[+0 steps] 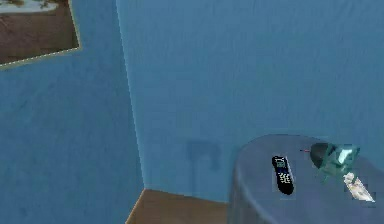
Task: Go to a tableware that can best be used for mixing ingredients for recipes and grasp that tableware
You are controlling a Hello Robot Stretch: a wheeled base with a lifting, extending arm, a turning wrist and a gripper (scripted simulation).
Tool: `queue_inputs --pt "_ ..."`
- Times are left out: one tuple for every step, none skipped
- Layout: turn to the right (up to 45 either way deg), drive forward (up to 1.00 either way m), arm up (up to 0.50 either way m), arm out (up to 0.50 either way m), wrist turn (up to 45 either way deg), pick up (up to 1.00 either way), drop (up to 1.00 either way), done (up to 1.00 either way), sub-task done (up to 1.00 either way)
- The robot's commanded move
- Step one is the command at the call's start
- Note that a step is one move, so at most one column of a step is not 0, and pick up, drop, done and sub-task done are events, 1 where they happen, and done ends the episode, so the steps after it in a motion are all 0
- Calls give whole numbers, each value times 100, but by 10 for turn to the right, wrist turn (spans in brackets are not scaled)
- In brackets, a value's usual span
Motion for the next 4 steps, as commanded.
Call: queue_inputs --pt "0 5 0 0 0 0 0 0 0" --pt "-450 0 0 0 0 0 0 0 0" --pt "-30 0 0 0 0 0 0 0 0" --pt "450 0 0 0 0 0 0 0 0"
